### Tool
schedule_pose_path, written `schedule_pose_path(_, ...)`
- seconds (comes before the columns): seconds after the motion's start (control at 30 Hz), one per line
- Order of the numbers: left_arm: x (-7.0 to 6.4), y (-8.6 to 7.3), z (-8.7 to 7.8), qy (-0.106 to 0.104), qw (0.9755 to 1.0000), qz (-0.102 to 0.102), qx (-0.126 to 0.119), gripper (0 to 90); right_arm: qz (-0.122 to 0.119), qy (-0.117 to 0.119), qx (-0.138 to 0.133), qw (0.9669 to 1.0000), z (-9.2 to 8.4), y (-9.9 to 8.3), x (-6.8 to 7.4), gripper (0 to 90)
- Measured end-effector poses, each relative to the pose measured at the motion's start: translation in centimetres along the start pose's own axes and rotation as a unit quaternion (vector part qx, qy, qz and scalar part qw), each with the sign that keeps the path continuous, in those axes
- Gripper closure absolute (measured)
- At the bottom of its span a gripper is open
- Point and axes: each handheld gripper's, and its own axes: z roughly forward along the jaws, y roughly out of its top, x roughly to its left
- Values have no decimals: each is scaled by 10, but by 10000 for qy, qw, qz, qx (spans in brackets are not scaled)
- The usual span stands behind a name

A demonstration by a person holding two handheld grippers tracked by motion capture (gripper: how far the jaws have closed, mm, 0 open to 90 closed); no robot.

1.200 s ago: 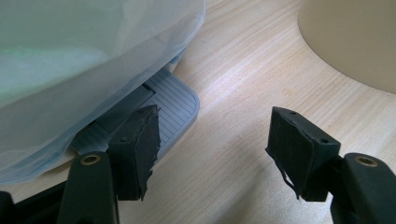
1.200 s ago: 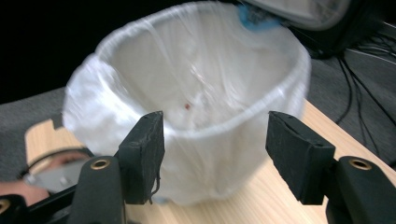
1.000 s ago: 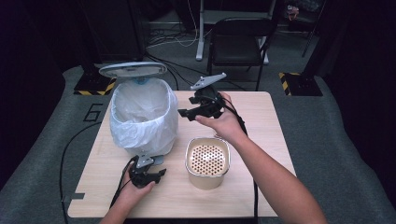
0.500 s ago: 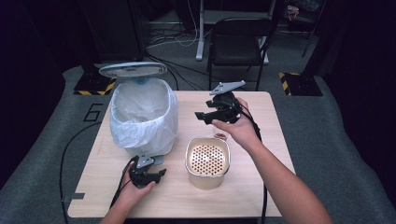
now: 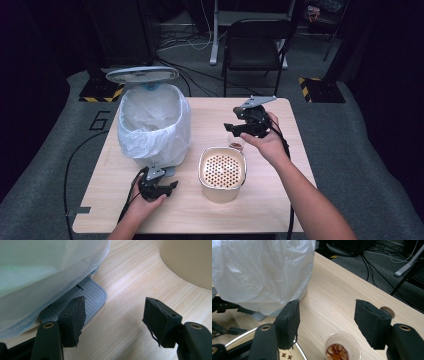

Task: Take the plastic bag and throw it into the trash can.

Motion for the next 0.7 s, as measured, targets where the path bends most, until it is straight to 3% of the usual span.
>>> schedule_pose_path(0.03,-2,0,0,-24,9999,-122,-14,341,50,-60,-46,10000,1,-7,-4,382)
schedule_pose_path(0.1,1,0,0,9,10000,52,2,341,78,-65,-41,9999,1,-9,-5,383)
schedule_pose_path(0.13,-2,0,0,-24,9999,-126,-4,341,65,-75,-75,9999,2,-12,-8,383)
schedule_pose_path(0.37,-2,0,0,-8,10000,-95,-17,341,289,-203,49,9994,9,-31,-20,383)
schedule_pose_path(0.7,-2,0,0,15,10000,-77,-15,341,471,-491,267,9973,30,-58,-38,506)
